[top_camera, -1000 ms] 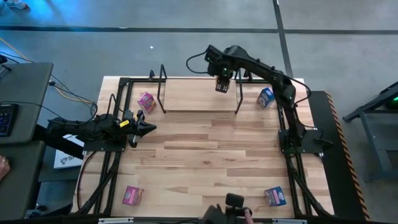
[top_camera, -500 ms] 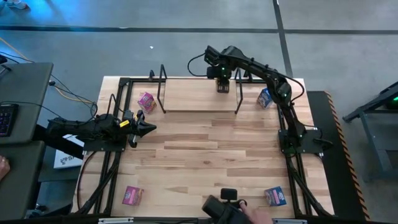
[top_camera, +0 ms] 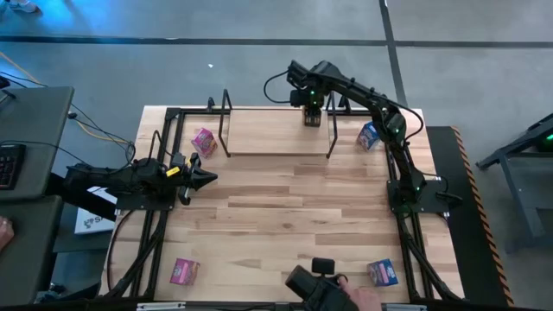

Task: Stack cereal on shelf
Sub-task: Put the right yellow cereal box on the shelf

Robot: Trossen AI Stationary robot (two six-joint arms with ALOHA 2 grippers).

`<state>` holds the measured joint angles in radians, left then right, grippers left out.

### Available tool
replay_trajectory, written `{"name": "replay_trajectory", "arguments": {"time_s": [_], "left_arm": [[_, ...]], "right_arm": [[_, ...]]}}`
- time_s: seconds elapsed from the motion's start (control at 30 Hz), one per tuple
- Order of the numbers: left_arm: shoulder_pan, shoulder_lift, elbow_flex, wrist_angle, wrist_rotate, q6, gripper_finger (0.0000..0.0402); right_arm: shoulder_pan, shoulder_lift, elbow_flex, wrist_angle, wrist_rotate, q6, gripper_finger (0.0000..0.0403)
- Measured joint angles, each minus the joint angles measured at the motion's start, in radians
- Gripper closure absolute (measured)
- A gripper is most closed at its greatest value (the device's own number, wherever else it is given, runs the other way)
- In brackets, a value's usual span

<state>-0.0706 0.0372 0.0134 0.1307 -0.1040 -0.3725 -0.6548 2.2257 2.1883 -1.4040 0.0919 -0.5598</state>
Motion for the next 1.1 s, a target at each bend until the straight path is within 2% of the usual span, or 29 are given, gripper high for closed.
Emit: {"name": "replay_trajectory", "arguments": {"time_s": [0.2, 0.6, 0.9, 1.03, 1.1], "left_arm": [[0.0, 0.0, 0.0, 0.0, 0.0, 0.0, 0.0401], [0.0, 0.0, 0.0, 0.0, 0.0, 0.0, 0.0401], [0.0, 0.0, 0.0, 0.0, 0.0, 0.0, 0.0401], [0.0, 0.0, 0.0, 0.0, 0.0, 0.0, 0.0401], [0.0, 0.0, 0.0, 0.0, 0.0, 0.0, 0.0401]], "right_arm": [[0.0, 0.0, 0.0, 0.006, 0.006, 0.001, 0.0262], [0.0, 0.001, -0.001, 0.008, 0.01, 0.013, 0.0162], [-0.002, 0.002, 0.079, -0.056, 0.005, 0.042, 0.0153], [-0.006, -0.004, 0.163, -0.082, -0.053, 0.066, 0.0153], [-0.006, -0.033, 0.152, -0.071, -0.084, 0.087, 0.0153]]}}
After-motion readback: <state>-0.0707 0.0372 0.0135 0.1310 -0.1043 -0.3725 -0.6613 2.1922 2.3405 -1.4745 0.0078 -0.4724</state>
